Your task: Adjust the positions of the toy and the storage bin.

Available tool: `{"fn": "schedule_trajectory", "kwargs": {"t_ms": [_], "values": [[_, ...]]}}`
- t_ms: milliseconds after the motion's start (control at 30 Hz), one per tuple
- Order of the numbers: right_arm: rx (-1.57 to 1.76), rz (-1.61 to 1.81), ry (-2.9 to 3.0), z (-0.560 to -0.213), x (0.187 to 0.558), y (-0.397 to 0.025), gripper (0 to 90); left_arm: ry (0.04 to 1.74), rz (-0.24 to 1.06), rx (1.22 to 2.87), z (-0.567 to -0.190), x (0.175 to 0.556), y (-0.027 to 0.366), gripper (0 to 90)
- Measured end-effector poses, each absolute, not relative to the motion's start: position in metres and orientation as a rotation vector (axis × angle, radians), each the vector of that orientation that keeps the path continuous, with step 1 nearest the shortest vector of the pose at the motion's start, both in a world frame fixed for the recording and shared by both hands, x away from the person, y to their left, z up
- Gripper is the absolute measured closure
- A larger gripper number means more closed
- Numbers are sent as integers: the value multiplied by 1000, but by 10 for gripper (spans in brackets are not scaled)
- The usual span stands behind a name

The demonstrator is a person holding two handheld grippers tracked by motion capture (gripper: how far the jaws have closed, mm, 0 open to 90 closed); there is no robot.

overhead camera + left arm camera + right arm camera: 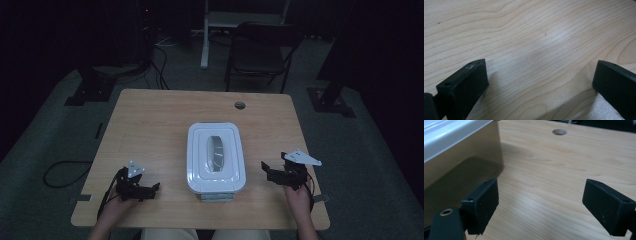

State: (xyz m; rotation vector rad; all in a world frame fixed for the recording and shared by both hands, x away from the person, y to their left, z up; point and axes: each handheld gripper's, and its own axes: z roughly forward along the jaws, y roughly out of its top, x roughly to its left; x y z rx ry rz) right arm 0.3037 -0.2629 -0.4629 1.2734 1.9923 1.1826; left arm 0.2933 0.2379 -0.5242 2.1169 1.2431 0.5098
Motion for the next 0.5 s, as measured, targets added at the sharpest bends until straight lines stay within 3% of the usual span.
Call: {"fn": "schedule_trajectory", "kwargs": {"t_ms": [500], "values": [[1257,1175,2128,-496,317,-236,138,1197,493,2136,-524,288,238,7]]}}
